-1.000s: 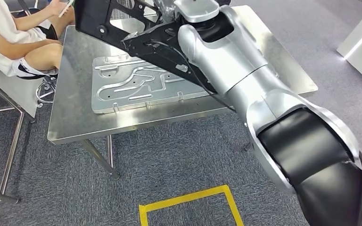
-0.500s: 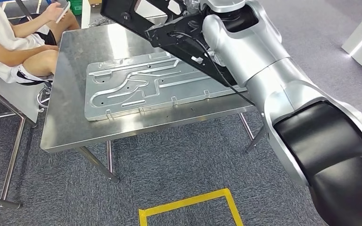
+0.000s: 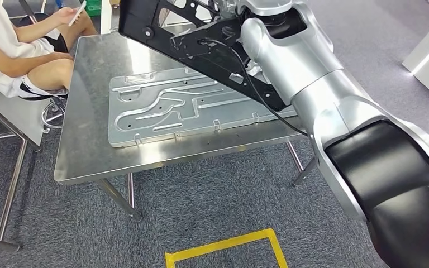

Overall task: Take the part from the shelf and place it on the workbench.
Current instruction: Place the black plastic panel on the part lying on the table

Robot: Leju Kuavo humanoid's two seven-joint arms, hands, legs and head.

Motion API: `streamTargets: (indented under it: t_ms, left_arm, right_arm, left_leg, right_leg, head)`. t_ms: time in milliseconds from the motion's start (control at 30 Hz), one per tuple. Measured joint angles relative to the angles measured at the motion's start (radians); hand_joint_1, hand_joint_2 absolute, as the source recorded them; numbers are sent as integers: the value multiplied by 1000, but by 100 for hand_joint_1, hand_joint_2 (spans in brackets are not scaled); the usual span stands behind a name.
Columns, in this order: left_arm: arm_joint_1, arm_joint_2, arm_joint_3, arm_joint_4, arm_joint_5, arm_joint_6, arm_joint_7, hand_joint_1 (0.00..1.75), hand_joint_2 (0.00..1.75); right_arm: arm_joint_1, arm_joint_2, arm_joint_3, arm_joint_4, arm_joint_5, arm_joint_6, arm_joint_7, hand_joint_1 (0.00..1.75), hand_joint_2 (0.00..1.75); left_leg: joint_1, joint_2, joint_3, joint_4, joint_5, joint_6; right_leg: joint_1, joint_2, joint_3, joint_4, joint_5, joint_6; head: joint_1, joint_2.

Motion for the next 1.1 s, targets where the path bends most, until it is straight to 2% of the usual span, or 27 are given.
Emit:
streamTargets:
  t_ms: [33, 67, 100, 167, 200, 233, 300, 400, 433, 500, 533, 567, 600, 633, 667, 700, 733, 767, 867, 900, 967, 1033, 1067, 1100]
  left_arm:
    - [-1, 0, 0, 0, 1, 1, 2, 0, 175]
    - [-1, 0, 0, 0, 1, 2, 4, 0, 175]
    - [-1, 0, 0, 0, 2, 4, 5, 0, 175]
    - [1, 0, 0, 0, 4, 6, 9, 0, 175]
    - [1, -1, 0, 0, 5, 7, 10, 0, 175]
    - [1, -1, 0, 0, 6, 9, 12, 0, 175]
    - [-1, -2, 0, 0, 8, 10, 14, 0, 175]
    - [-2, -2, 0, 0, 9, 11, 16, 0, 175]
    - [-1, -2, 0, 0, 9, 11, 16, 0, 175]
    - [0, -3, 0, 0, 9, 11, 15, 0, 175]
    - [0, -3, 0, 0, 8, 11, 15, 0, 175]
    - [0, -3, 0, 0, 8, 11, 15, 0, 175]
    - [1, -2, 0, 0, 8, 12, 14, 0, 175]
    - [1, -2, 0, 0, 8, 12, 14, 0, 175]
    - [2, -2, 0, 0, 8, 12, 15, 0, 175]
    - [2, -1, 0, 0, 8, 12, 15, 0, 175]
    - [2, -1, 0, 0, 8, 12, 15, 0, 175]
    - [1, -1, 0, 0, 9, 12, 16, 0, 175]
    - [-2, 0, 0, 0, 9, 13, 20, 0, 175]
    - [-1, 1, 0, 0, 10, 13, 21, 0, 175]
    - [0, 1, 0, 0, 11, 13, 22, 0, 175]
    - [-1, 1, 0, 0, 12, 14, 23, 0, 175]
    - [-2, 1, 0, 0, 13, 15, 23, 0, 175]
    - [-3, 1, 0, 0, 13, 16, 23, 0, 175]
  right_arm:
    - [2, -4, 0, 0, -2, 1, 0, 175, 175]
    - [5, -8, 0, 0, -2, 1, -1, 175, 175]
    - [6, -12, 0, 0, -3, 2, -1, 175, 175]
    - [5, -17, 0, 0, -6, 1, -2, 175, 175]
    - [4, -19, 0, 0, -8, 1, -4, 175, 175]
    - [4, -20, 0, 0, -11, 1, -5, 175, 175]
    - [5, -22, 0, 0, -16, 0, -8, 175, 175]
    - [6, -25, 0, -1, -27, -2, -8, 175, 175]
    - [6, -26, 0, -1, -31, -2, -7, 175, 175]
    - [8, -30, 0, -1, -37, -3, -8, 175, 175]
    - [11, -32, 0, 0, -38, -3, -10, 175, 175]
    - [15, -34, 0, 0, -39, -4, -11, 175, 175]
    - [18, -37, 0, 0, -40, -4, -11, 175, 175]
    - [20, -38, 0, 0, -41, -4, -11, 175, 175]
    - [21, -40, 0, 0, -42, -4, -11, 175, 175]
    - [20, -41, 0, 0, -43, -5, -11, 175, 175]
    - [18, -43, 0, 0, -45, -6, -11, 175, 175]
    - [17, -45, 0, 0, -47, -6, -11, 175, 175]
    - [19, -52, 0, 0, -51, -7, -11, 175, 175]
    - [19, -55, 0, 0, -51, -7, -11, 175, 175]
    - [18, -62, 0, 0, -53, -8, -12, 175, 175]
    - [22, -69, 0, 0, -55, -9, -13, 175, 175]
    - [26, -72, 0, 0, -56, -10, -13, 175, 175]
    - [29, -75, 0, 0, -56, -10, -13, 175, 175]
  left_leg:
    - [0, -1, 1, 2, -3, 2]
    - [-1, -2, 4, 4, -6, 3]
    - [-1, -4, 6, 6, -10, 2]
    - [-1, -6, 13, 12, -21, -2]
    - [-3, -7, 14, 15, -25, -6]
    - [-4, -7, 13, 17, -28, -10]
    - [-6, -7, 10, 17, -30, -20]
    - [-6, -5, 6, 34, -47, -33]
    - [-6, -4, -9, 69, -67, -36]
    - [-4, -3, -71, 195, -120, -42]
    - [-4, -3, -106, 257, -139, -44]
    - [-4, -3, -130, 293, -141, -46]
    - [-4, -3, -134, 287, -121, -46]
    - [-4, -3, -119, 242, -85, -45]
    - [-4, -3, -88, 169, -41, -43]
    - [-6, -3, -56, 101, -11, -39]
    - [-8, -3, -31, 49, 5, -34]
    - [-11, -3, -16, 19, 8, -30]
    - [-11, -3, -7, 4, 2, -17]
    - [-8, -2, -3, -1, 2, -12]
    - [-5, 0, 5, -7, 2, -1]
    - [-5, 1, 7, -5, -3, 7]
    - [-5, 0, 9, -3, -6, 9]
    - [-5, -2, 11, -1, -10, 8]
  right_leg:
    - [-1, 0, -33, 53, -12, 1]
    - [-2, 0, -51, 74, -6, 2]
    - [-2, 0, -49, 55, 20, 0]
    - [0, -1, 0, -70, 99, -7]
    - [3, -1, 28, -134, 126, -12]
    - [6, -1, 47, -176, 138, -15]
    - [13, -1, 58, -200, 135, -20]
    - [3, -1, 69, -216, 134, -31]
    - [-1, -1, 75, -221, 134, -35]
    - [-1, -2, 83, -223, 130, -42]
    - [0, -1, 86, -223, 127, -44]
    - [1, -1, 89, -222, 125, -44]
    - [1, 0, 93, -222, 121, -44]
    - [1, 1, 98, -221, 118, -43]
    - [1, 2, 103, -220, 113, -41]
    - [2, 3, 107, -219, 109, -38]
    - [4, 4, 109, -218, 106, -34]
    - [5, 4, 109, -217, 104, -30]
    - [5, 3, 108, -216, 98, -15]
    - [5, 3, 103, -204, 89, -11]
    - [4, 2, 61, -116, 44, -3]
    - [2, 1, -12, 16, -3, 2]
    - [0, 1, -39, 57, -8, 4]
    - [-2, 1, -50, 62, 7, 4]
  head:
    - [0, 0]
    - [0, 0]
    - [0, 0]
    - [0, 0]
    - [0, 0]
    - [0, 0]
    - [0, 0]
    - [0, 0]
    - [0, 0]
    - [0, 0]
    - [0, 0]
    - [0, 0]
    - [0, 0]
    - [0, 0]
    - [0, 0]
    - [0, 0]
    - [0, 0]
    - [0, 0]
    - [0, 0]
    - [0, 0]
    - [0, 0]
    - [0, 0]
    - [0, 0]
    - [0, 0]
